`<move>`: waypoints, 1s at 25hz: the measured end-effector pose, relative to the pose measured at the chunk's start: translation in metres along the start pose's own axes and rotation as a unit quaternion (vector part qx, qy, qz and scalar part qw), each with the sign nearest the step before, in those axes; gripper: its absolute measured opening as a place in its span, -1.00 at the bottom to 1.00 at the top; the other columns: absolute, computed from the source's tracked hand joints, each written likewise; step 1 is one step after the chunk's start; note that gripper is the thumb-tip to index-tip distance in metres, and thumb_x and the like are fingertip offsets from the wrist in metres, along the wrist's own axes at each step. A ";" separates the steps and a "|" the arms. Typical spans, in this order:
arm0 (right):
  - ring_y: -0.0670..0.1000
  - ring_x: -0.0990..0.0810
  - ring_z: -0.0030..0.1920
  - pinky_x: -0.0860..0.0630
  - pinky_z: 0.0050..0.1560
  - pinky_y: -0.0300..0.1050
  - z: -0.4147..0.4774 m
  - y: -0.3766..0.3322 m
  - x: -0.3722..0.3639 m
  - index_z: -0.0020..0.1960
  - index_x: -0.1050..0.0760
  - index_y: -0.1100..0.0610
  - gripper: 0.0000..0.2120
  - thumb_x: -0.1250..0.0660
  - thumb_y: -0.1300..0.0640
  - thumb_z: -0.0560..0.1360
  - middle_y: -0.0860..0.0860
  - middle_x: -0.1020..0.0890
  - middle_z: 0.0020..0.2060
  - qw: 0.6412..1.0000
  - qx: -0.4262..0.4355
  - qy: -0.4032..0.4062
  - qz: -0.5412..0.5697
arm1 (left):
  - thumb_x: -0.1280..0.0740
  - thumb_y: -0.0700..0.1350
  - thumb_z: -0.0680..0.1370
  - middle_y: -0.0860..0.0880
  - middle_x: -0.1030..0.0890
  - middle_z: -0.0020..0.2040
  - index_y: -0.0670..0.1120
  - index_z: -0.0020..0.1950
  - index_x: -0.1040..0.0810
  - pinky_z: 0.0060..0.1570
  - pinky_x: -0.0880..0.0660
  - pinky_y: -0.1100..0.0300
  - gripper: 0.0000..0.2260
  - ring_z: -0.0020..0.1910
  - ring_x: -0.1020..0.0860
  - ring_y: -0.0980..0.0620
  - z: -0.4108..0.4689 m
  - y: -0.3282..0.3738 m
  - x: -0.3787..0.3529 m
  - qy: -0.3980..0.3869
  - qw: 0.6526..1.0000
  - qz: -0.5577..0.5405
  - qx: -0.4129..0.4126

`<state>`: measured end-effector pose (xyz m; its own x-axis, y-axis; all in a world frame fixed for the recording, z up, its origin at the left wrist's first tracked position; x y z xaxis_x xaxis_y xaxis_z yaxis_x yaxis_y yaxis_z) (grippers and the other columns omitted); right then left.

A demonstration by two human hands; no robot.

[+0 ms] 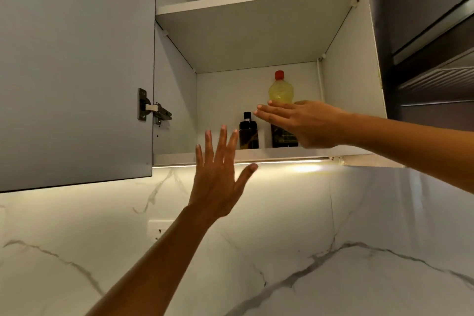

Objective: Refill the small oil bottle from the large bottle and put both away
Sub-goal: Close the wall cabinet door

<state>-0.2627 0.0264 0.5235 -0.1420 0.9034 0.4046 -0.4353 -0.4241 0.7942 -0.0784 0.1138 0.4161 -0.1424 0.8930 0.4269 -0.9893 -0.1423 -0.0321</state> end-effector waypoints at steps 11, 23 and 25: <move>0.05 0.03 0.43 -0.08 0.31 0.05 -0.050 -0.173 0.178 0.50 0.10 0.13 -0.20 -0.32 0.05 0.44 0.07 -0.02 0.47 0.903 -0.108 0.308 0.280 | -0.12 0.20 0.50 -0.01 0.27 0.52 0.05 0.50 0.14 0.42 0.27 -0.16 -0.32 0.49 0.28 -0.09 -0.164 0.040 0.205 0.196 0.966 0.169 -0.021; 0.14 0.14 0.48 0.10 0.46 0.09 0.040 -0.323 0.329 0.46 -0.02 0.17 -0.15 -0.28 -0.26 0.40 0.16 -0.14 0.47 0.794 -0.069 0.520 0.307 | -0.11 0.22 0.51 -0.22 -0.04 0.49 -0.09 0.47 -0.03 0.38 0.09 -0.24 -0.36 0.46 0.01 -0.26 -0.229 -0.044 0.411 0.287 0.896 0.323 0.103; 0.20 0.02 0.48 0.07 0.46 0.07 0.058 -0.335 0.339 0.45 -0.05 0.19 -0.26 -0.19 -0.22 0.47 0.19 -0.21 0.45 0.773 -0.085 0.534 0.331 | -0.08 0.23 0.52 -0.20 -0.09 0.51 -0.09 0.47 -0.01 0.41 -0.03 -0.12 -0.36 0.48 -0.06 -0.20 -0.228 -0.056 0.415 0.262 0.922 0.271 0.089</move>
<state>-0.1137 0.4706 0.4206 -0.9976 0.0671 0.0195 -0.0504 -0.8836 0.4656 -0.0894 0.5901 0.3892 -0.6557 0.7476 -0.1053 -0.7545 -0.6538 0.0571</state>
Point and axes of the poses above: each hand's wrist, its own z-axis towards the middle knuckle, its own x-axis out of the back of the hand, y = z × x, the point moved 1 cm from there along z, towards the middle knuckle
